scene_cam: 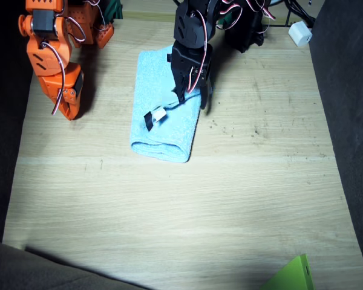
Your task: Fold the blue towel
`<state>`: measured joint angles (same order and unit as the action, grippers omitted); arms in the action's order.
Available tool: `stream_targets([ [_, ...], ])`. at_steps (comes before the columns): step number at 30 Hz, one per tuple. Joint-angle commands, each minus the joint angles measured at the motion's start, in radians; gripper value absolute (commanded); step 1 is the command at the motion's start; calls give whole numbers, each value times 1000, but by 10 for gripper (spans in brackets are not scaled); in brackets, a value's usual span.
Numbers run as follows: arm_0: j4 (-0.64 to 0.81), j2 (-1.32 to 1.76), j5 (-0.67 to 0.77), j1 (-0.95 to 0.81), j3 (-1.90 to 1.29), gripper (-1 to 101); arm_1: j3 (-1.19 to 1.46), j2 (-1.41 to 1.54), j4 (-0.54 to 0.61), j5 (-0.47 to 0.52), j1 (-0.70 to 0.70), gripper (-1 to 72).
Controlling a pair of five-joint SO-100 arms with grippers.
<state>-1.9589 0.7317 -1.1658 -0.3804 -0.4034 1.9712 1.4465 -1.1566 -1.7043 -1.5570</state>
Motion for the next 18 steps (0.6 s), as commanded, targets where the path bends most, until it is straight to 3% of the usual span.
stream_targets([
  [1,417,515,8,-15,-667,353,12,0,-20,-25,-25,11],
  [3,683,735,28,17,-1000,343,14,0,-20,-25,-25,11],
  [6,661,750,55,29,-1043,330,14,2,-20,-25,-26,11],
  [18,824,1083,83,41,-1539,357,12,0,-20,-31,-23,11],
])
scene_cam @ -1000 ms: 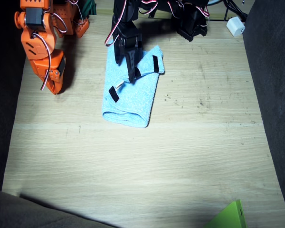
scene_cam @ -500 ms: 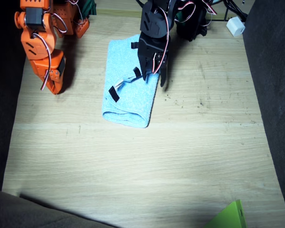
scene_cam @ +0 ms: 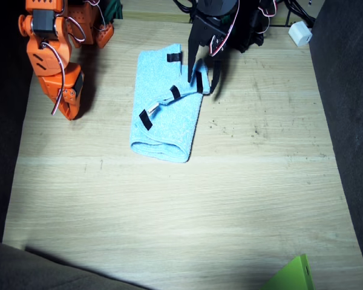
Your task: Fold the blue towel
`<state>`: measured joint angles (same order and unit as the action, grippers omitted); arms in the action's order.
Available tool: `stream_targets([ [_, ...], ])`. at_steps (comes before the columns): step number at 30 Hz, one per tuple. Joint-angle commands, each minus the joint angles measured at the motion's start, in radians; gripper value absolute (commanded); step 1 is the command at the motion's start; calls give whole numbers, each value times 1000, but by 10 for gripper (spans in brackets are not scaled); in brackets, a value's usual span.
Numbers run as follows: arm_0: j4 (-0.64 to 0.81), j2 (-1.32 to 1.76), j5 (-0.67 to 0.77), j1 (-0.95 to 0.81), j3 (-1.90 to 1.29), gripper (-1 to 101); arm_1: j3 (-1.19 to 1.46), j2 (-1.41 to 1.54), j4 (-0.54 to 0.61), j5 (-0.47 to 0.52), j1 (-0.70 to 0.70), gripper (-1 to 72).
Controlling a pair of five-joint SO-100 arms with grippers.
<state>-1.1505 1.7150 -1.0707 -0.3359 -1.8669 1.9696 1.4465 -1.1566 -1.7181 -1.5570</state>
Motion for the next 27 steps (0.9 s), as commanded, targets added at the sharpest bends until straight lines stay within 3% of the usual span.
stream_targets([
  [1,15,123,-15,-5,-100,357,12,0,-20,-17,-23,11],
  [10,31,307,-5,-6,-287,350,9,-5,-21,-15,-20,11],
  [20,124,353,87,216,-440,292,8,-8,-21,-12,-17,11],
  [27,189,308,126,152,-430,299,8,-9,-23,-6,-11,11],
])
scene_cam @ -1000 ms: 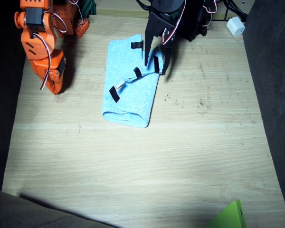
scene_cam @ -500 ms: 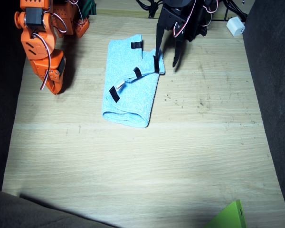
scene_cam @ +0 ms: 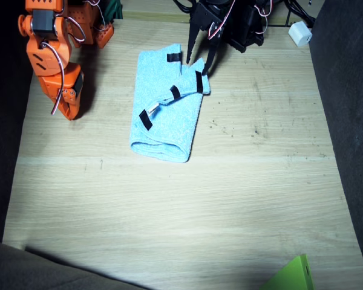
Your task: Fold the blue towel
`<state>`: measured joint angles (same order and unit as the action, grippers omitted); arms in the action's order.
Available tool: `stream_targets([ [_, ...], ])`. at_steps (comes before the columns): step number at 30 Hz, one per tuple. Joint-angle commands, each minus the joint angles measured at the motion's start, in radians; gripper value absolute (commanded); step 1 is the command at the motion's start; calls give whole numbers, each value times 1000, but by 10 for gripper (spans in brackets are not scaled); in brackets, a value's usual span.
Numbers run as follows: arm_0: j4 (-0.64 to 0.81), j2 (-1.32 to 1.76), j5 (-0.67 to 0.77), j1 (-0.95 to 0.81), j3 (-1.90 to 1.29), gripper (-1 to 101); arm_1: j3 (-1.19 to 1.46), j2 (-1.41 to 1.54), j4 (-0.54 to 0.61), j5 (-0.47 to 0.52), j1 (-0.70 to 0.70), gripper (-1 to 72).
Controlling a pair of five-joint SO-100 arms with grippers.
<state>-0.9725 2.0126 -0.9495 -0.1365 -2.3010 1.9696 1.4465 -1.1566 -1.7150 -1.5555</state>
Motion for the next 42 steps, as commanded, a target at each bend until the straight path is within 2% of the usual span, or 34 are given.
stream_targets([
  [1,9,15,8,-71,6,308,8,-9,-23,-8,-12,11],
  [8,-5,-80,80,-189,55,310,6,-11,-23,-3,-12,10],
  [15,11,-164,89,-176,106,265,6,-11,-23,-3,-12,10],
  [20,52,-186,71,-181,132,13,6,-11,-23,3,-9,9],
  [21,60,-189,77,-181,133,-2,6,-11,-23,3,-9,9],
  [31,80,-215,77,-189,158,-2,5,-12,-25,6,-12,8],
  [33,71,-186,80,-192,144,282,5,-12,-25,6,-12,8],
  [34,74,-161,86,-193,129,364,5,-12,-25,6,-12,6],
  [42,31,-175,153,-233,114,431,2,-17,-26,3,-14,6],
])
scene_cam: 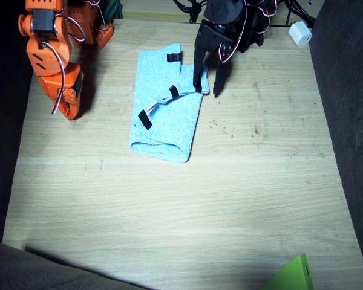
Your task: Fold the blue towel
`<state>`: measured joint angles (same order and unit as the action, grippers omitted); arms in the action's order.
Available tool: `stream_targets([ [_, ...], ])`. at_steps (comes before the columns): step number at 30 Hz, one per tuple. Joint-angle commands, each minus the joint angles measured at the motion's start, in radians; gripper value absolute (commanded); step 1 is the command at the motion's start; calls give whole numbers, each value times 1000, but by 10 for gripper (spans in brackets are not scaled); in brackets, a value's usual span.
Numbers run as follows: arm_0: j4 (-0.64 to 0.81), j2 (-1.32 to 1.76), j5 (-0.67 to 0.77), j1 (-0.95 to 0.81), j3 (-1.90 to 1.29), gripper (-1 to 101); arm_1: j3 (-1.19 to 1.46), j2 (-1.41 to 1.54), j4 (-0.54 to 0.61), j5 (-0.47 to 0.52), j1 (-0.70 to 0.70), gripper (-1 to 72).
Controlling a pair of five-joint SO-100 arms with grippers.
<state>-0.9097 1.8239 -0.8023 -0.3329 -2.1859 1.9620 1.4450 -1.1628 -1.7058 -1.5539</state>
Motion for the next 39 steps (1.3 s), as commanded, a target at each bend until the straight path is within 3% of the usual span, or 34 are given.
stream_targets([
  [1,-32,6,11,-40,-3,425,6,-18,-21,-6,-15,6],
  [9,-25,48,34,83,-43,317,-5,-32,-26,-9,-8,6],
  [14,69,135,51,127,-123,243,-5,-34,-28,-11,-6,5],
  [18,84,126,63,109,-117,-2,-9,-38,-29,-11,-5,5],
  [31,83,100,-14,206,-89,-3,-34,-67,-41,-12,-5,8],
  [39,-40,-114,-117,202,230,-4,-37,-72,-44,-15,-3,8],
])
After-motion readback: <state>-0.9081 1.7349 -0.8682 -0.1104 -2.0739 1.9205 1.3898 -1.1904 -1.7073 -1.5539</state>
